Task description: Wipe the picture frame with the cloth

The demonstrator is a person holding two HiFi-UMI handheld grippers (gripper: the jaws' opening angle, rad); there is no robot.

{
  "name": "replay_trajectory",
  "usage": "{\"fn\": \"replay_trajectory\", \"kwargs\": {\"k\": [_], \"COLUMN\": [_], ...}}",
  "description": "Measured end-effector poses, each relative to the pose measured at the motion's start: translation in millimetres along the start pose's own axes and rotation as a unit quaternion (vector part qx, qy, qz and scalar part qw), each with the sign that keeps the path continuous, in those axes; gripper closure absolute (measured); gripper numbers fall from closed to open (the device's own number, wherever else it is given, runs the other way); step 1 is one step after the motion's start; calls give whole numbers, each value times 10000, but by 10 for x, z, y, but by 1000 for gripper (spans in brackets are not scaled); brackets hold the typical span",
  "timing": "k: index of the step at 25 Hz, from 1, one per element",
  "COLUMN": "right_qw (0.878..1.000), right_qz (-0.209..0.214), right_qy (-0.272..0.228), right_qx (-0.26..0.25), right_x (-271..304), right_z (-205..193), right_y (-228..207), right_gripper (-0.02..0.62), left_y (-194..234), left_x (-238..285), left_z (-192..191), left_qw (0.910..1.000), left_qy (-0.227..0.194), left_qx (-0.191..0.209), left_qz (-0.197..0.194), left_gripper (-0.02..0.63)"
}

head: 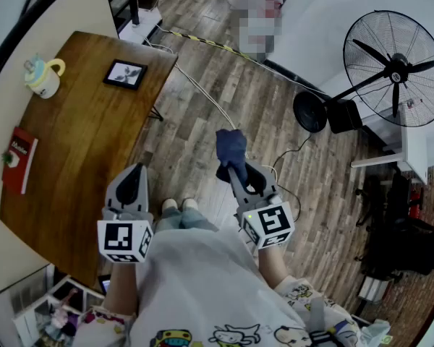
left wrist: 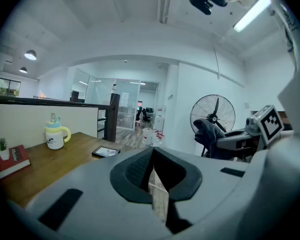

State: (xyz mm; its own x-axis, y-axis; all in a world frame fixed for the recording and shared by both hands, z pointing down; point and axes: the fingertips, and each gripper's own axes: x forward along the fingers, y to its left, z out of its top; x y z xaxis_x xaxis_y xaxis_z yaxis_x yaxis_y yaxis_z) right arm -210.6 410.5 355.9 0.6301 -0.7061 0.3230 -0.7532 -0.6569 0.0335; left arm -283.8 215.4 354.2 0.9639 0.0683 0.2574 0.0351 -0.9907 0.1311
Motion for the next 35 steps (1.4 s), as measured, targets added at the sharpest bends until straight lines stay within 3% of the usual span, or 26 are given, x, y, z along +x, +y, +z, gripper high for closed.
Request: {"fn": "replay_trajectory", "kwargs": {"k": [11,14,19,35], "right_qw": [9989,9985,9978,9975], "right_qz": [155,213,282,453], "right_qy": [-322,-364,-389,-139], "right_qx": [287,342,459,529], "right_x": [-263,-311,-313,646], "right_z": [1,-27,-60,90], "right_y": [-434,-513,-591,-960], "right_gripper": [526,526,526,526], "left_y": [-323,-412,-498,91], "left_x": [107,133,213,1132], "left_z": [126,147,181,294], "left_qw": [9997,9997,9998,9996], "left_qy": [-160,-158,-104,98], "left_qx": [10,35,73,-113], "left_qz": [182,157,124,247], "left_gripper": [589,511,454,413]}}
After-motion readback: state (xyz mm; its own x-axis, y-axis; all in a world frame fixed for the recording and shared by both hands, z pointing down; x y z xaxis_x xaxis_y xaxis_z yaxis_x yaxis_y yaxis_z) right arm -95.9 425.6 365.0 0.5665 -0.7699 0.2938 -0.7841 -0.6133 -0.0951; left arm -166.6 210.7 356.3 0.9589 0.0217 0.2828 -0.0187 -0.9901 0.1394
